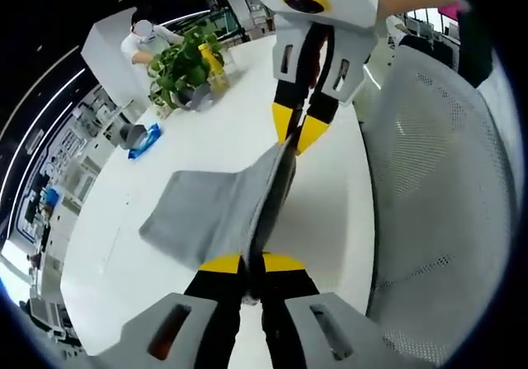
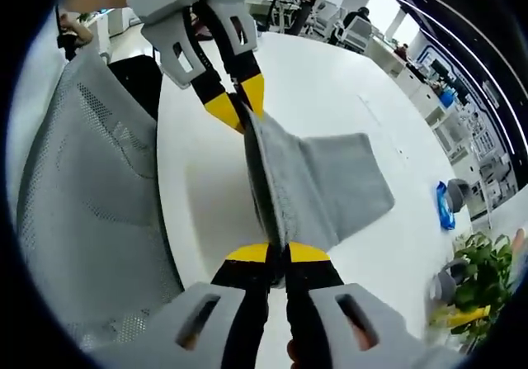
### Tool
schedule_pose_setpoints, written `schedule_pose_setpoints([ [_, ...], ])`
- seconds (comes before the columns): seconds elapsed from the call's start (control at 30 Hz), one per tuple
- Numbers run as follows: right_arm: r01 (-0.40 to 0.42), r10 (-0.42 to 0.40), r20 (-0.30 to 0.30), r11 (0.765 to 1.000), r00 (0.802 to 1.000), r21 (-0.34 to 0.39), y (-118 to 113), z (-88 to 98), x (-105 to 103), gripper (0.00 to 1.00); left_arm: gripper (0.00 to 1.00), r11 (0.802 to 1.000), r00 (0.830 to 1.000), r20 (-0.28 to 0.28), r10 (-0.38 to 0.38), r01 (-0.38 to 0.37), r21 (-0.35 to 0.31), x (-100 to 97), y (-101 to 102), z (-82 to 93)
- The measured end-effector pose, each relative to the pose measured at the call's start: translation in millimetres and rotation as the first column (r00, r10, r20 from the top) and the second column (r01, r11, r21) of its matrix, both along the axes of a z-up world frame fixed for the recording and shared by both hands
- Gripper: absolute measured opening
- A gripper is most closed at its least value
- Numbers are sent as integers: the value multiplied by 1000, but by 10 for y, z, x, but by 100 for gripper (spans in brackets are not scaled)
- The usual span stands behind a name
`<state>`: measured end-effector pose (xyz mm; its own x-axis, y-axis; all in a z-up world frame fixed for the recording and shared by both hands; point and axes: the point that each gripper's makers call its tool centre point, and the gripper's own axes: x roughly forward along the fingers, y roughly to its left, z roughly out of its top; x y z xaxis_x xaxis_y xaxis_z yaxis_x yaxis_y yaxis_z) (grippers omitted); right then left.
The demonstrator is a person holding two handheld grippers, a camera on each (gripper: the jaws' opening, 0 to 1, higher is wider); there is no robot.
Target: Fold the towel on the table until its edges align and the towel forms a compact rectangular stack.
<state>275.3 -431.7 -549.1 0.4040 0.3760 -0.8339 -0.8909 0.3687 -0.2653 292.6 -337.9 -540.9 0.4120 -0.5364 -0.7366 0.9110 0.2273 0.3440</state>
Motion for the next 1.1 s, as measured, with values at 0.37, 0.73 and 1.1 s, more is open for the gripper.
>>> schedule_pose_setpoints([
  [0.37,34,-32,-47,999,998,42,40,202,-29,3,7,1000,1000,-19,12,-12,-21,-28,36,195],
  [0.73,64,-58,-65,994,996,93,55,450,56,4,7,998,997,-70,38,-42,-52,55,65,442],
  [1.1,76,-75,-15,993,997,95,11,639,374,4,7,996,998,-23,51,-53,-72,335,16,638],
])
